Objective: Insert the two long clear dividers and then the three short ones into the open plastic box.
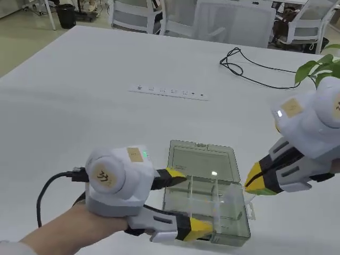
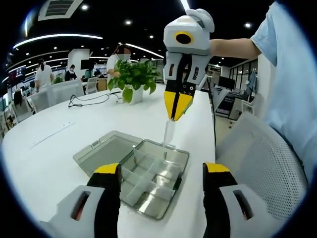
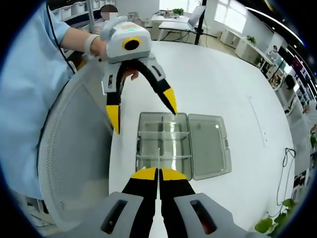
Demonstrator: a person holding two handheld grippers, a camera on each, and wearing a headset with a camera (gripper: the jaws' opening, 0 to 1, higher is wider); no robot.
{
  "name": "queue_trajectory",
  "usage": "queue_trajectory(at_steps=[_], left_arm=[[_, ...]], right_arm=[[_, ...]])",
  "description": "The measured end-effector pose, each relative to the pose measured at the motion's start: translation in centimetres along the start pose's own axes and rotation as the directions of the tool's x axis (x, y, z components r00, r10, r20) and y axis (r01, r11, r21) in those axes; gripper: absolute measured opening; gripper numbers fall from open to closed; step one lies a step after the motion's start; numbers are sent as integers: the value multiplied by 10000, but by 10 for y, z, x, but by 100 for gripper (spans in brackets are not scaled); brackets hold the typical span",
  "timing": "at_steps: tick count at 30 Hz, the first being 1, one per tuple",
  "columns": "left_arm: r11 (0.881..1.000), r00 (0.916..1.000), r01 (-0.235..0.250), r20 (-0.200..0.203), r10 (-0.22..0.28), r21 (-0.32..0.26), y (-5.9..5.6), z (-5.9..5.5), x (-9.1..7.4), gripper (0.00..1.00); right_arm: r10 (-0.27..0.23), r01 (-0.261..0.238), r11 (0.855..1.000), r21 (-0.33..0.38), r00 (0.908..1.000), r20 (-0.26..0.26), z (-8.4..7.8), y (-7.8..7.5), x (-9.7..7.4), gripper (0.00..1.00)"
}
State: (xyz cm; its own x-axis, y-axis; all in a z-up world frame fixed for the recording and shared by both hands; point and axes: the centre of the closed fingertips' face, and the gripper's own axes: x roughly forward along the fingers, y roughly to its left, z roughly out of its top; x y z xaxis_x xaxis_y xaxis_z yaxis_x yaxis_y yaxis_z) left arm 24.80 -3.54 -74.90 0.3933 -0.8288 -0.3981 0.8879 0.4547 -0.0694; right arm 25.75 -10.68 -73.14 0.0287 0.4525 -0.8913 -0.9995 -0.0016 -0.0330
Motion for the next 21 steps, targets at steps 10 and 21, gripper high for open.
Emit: queue_trajectory(at_steps=[10, 21], left_arm=[[9925, 9947, -1018, -232, 1004, -679, 20, -17, -14, 100], [9898, 9937, -1117, -202, 1103, -882, 19, -22, -19, 100]], right_arm=[[8, -4, 10000, 67, 9987, -514, -8, -7, 13, 2], [88, -82, 9999, 83, 9972, -738, -11, -8, 20, 2]])
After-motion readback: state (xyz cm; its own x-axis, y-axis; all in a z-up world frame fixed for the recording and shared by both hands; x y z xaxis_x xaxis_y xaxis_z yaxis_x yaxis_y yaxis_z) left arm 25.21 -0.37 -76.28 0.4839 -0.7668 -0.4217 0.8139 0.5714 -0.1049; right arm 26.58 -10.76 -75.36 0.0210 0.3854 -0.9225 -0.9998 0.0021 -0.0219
